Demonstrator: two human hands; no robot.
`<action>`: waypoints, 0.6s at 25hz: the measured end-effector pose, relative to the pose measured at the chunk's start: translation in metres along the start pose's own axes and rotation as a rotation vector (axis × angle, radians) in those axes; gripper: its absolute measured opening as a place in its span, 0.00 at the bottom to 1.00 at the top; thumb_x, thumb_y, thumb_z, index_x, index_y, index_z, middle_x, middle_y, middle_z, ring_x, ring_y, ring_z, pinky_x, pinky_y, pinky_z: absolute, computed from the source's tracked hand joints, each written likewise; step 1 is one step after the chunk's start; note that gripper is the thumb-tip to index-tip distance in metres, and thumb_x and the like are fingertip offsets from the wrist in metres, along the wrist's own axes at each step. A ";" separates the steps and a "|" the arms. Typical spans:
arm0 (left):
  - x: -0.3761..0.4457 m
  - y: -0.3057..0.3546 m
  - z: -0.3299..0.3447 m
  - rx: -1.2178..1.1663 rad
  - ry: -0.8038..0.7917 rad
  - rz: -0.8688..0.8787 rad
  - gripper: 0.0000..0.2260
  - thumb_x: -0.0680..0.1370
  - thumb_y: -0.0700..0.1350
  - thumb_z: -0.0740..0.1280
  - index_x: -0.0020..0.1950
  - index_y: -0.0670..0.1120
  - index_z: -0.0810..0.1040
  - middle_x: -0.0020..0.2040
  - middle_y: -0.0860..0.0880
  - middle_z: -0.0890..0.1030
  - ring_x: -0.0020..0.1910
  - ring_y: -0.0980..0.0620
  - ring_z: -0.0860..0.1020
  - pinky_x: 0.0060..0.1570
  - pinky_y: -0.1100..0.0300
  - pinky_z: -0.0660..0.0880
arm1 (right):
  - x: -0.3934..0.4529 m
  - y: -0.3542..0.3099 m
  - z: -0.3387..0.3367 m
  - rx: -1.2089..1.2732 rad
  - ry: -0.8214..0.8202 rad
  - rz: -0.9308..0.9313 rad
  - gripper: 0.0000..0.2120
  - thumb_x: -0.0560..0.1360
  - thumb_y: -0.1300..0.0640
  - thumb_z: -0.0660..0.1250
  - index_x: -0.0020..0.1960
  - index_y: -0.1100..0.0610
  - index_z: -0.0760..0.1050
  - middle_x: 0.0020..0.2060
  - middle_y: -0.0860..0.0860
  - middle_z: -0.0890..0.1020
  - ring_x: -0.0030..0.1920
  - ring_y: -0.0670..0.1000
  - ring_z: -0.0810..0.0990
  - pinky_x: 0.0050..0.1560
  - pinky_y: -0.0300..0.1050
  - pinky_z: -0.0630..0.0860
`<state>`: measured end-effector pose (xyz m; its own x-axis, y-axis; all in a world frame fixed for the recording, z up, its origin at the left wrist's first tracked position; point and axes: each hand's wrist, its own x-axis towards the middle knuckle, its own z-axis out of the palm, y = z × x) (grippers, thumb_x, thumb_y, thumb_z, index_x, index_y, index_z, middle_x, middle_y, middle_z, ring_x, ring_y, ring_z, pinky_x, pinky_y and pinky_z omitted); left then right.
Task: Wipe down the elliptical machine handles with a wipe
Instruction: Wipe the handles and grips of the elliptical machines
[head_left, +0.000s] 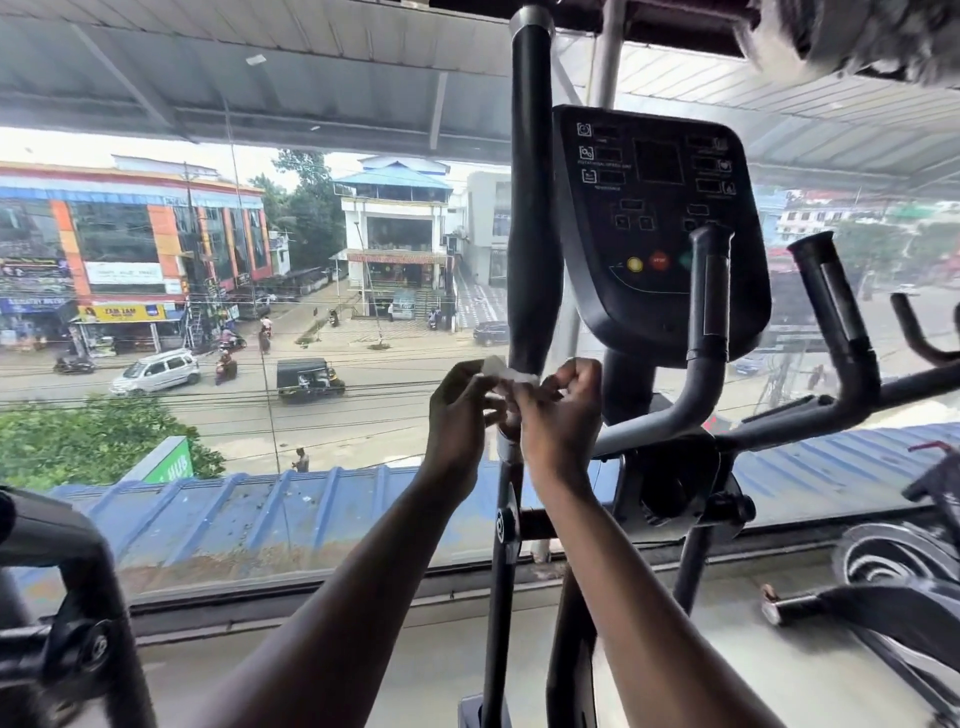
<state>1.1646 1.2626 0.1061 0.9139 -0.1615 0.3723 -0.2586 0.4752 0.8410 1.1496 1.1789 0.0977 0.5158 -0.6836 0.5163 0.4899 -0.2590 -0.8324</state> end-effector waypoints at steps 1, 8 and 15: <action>0.003 0.005 0.003 -0.022 -0.009 0.069 0.06 0.77 0.34 0.61 0.47 0.41 0.77 0.36 0.45 0.78 0.32 0.53 0.76 0.35 0.61 0.74 | 0.001 -0.008 0.001 0.037 0.010 -0.056 0.23 0.60 0.47 0.79 0.39 0.42 0.62 0.31 0.55 0.75 0.32 0.64 0.79 0.32 0.60 0.78; 0.030 -0.019 -0.027 -0.038 -0.119 -0.134 0.04 0.76 0.31 0.63 0.48 0.38 0.76 0.32 0.46 0.77 0.28 0.51 0.75 0.32 0.61 0.73 | -0.014 0.028 0.032 0.102 0.180 0.204 0.19 0.64 0.60 0.79 0.42 0.62 0.68 0.31 0.51 0.77 0.29 0.44 0.75 0.33 0.40 0.75; 0.070 -0.046 -0.092 -0.046 -0.124 -0.231 0.09 0.75 0.28 0.60 0.45 0.41 0.74 0.32 0.48 0.79 0.30 0.54 0.78 0.35 0.63 0.76 | -0.031 0.072 0.080 0.261 0.165 0.408 0.13 0.69 0.65 0.74 0.50 0.58 0.75 0.45 0.56 0.82 0.43 0.52 0.81 0.41 0.41 0.78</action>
<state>1.2696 1.3091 0.0572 0.9008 -0.3738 0.2207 -0.0308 0.4520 0.8915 1.2245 1.2362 0.0380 0.5946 -0.7974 0.1033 0.4413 0.2163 -0.8709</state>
